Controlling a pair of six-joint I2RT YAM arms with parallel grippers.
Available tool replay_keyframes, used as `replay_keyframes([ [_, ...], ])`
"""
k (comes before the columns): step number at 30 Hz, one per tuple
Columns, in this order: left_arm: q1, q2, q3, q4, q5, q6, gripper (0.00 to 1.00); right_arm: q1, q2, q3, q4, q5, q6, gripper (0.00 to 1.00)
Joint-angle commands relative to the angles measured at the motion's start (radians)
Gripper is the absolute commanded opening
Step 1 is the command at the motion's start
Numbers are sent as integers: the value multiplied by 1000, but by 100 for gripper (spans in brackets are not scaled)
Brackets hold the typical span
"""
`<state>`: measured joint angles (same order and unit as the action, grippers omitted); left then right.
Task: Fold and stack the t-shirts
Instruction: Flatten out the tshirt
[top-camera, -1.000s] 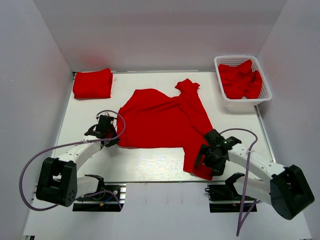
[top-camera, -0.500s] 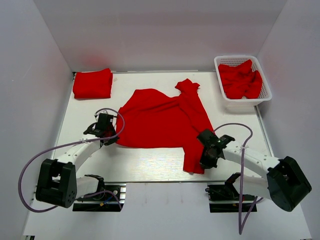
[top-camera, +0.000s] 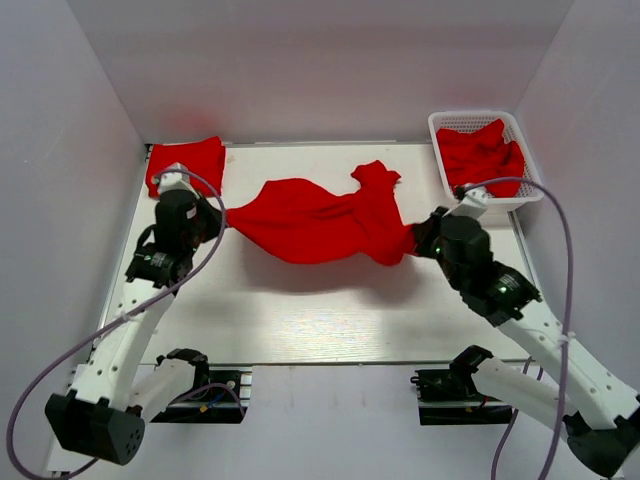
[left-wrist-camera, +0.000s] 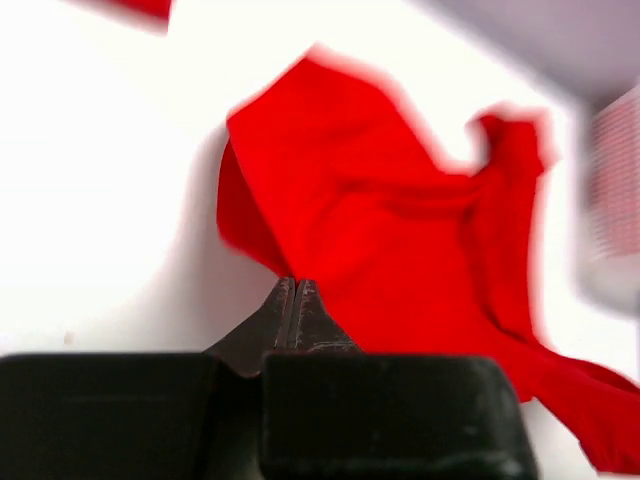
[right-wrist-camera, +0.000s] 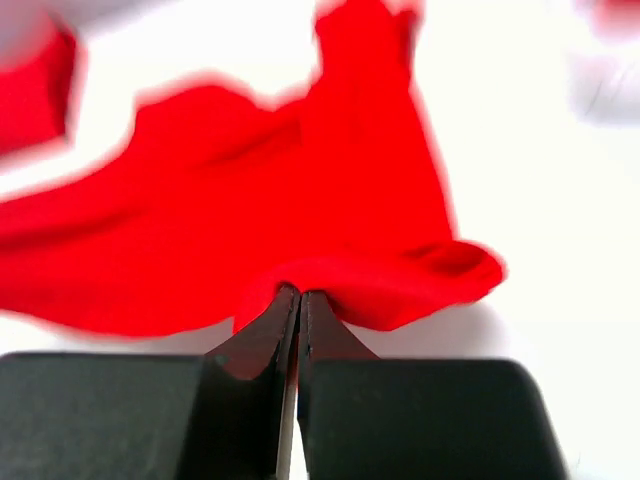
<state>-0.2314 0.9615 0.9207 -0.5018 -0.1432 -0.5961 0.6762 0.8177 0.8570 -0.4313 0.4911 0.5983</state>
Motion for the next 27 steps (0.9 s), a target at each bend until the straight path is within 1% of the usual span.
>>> replay_keyframes([
  [1, 0, -55, 130, -11, -62, -7, 0, 0, -41, 169, 144, 217, -182, 0],
  [2, 0, -55, 197, -21, -62, 8, 0, -1, -52, 189, 157, 227, -266, 0],
  [4, 0, -55, 268, -38, -73, 19, 0, 0, -57, 256, 204, 256, -304, 0],
  [5, 0, -44, 336, -58, -85, 28, 0, -1, -60, 293, 218, 260, -339, 0],
  [7, 0, -34, 406, -69, -85, 51, 0, -1, -60, 356, 253, 259, -411, 0],
  [8, 0, -33, 473, -69, -85, 61, 0, -1, -52, 440, 252, 251, -426, 0],
  [9, 0, -21, 506, -79, -70, 83, 0, 2, -49, 473, 246, 247, -475, 0],
  [10, 0, -12, 574, -90, -70, 97, 0, -1, -32, 503, 238, 244, -492, 0],
  [11, 0, -12, 611, -101, -61, 108, 0, 0, -28, 593, 238, 216, -508, 0],
  [12, 0, -1, 647, -124, -61, 133, 0, 2, -22, 629, 229, 204, -555, 0],
  [13, 0, -1, 717, -133, -50, 148, 0, 0, 1, 663, 206, 195, -561, 0],
  [15, 0, -1, 792, -153, -39, 177, 0, 2, 21, 817, 168, 131, -594, 0],
  [16, 0, -1, 867, -173, -24, 203, 0, 0, 32, 888, 136, 95, -591, 0],
  [17, 0, -1, 903, -182, -24, 212, 0, 2, 37, 919, 126, 78, -630, 0],
  [18, 0, -1, 937, -182, -4, 213, 0, -1, 40, 1004, 120, 37, -638, 0],
  [19, 0, -13, 990, -194, 5, 222, 0, 0, 40, 1028, 120, 20, -650, 0],
  [20, 0, -26, 1053, -195, 28, 222, 0, -4, 35, 1122, 137, -62, -673, 0],
  [22, 0, -37, 1101, -195, 53, 232, 0, -1, 32, 1169, 135, -112, -681, 0],
  [23, 9, -37, 1127, -205, 82, 233, 0, -3, 29, 1213, 146, -162, -683, 0],
  [24, 9, -37, 1177, -205, 96, 233, 0, 0, 18, 1228, 150, -201, -686, 0],
  [25, 9, -37, 1196, -214, 111, 243, 0, -4, 12, 1247, 160, -241, -693, 0],
  [27, 9, -46, 1240, -215, 168, 243, 0, -1, -15, 1243, 221, -266, -713, 0],
])
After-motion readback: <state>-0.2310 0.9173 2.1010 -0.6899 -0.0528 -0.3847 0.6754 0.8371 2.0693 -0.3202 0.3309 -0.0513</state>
